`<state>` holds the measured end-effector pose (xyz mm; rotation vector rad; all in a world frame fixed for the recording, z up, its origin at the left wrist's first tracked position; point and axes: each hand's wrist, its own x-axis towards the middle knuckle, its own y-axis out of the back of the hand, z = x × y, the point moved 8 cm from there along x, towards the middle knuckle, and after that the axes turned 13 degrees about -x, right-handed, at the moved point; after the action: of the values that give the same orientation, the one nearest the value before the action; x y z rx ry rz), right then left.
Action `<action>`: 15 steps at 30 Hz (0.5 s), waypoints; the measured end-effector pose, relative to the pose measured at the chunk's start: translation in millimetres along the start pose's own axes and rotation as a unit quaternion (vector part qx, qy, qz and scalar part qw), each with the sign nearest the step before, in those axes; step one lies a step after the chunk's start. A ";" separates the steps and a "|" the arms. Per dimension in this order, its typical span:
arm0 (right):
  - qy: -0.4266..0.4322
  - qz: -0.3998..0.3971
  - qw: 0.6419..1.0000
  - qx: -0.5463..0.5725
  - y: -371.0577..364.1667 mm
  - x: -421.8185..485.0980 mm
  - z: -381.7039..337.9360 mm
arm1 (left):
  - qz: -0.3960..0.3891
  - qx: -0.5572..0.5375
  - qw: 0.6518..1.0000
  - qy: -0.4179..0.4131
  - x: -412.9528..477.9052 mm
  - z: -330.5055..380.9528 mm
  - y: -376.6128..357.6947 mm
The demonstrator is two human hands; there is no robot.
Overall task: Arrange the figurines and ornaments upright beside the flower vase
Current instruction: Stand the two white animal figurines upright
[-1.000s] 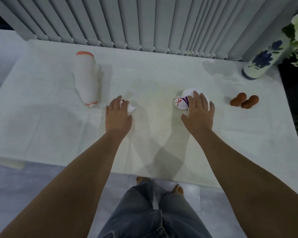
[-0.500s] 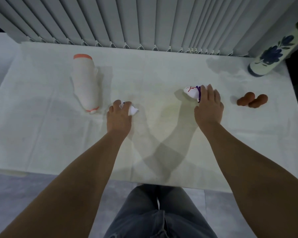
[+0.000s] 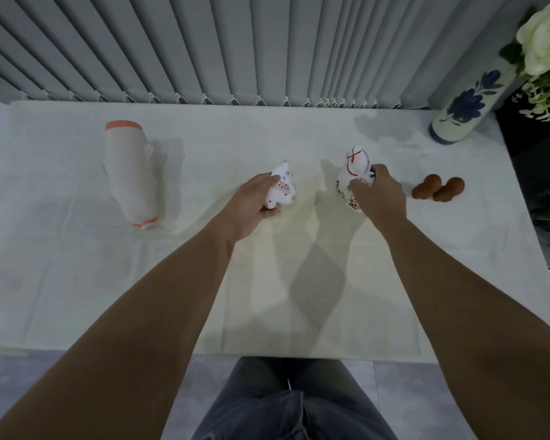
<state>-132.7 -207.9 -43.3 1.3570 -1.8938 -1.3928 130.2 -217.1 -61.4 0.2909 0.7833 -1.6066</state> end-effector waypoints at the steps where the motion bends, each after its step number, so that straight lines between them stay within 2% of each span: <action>1: 0.002 -0.009 1.000 0.001 1.3 1.5 1.7 | -0.012 -0.050 0.998 0.027 2.0 -4.5 -5.6; 4: 0.045 -0.023 0.999 -0.020 2.6 1.1 -2.2 | -0.021 -0.140 0.986 0.087 5.0 -18.3 -17.1; 7: 0.065 -0.033 0.996 -0.054 -0.5 -2.8 -2.9 | -0.038 -0.153 0.982 0.104 5.3 -25.6 -28.1; 10: 0.106 -0.042 0.986 -0.125 -7.9 -9.0 -3.9 | -0.051 -0.084 0.991 0.086 6.0 -24.1 -33.6; 15: 0.122 -0.024 0.979 -0.162 -3.4 -1.8 -2.9 | -0.036 0.063 0.997 0.009 12.6 -8.3 -31.5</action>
<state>-128.1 -207.7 -44.8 1.3457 -1.4162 -1.4118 95.7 -221.5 -64.9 0.3715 0.7128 -1.7272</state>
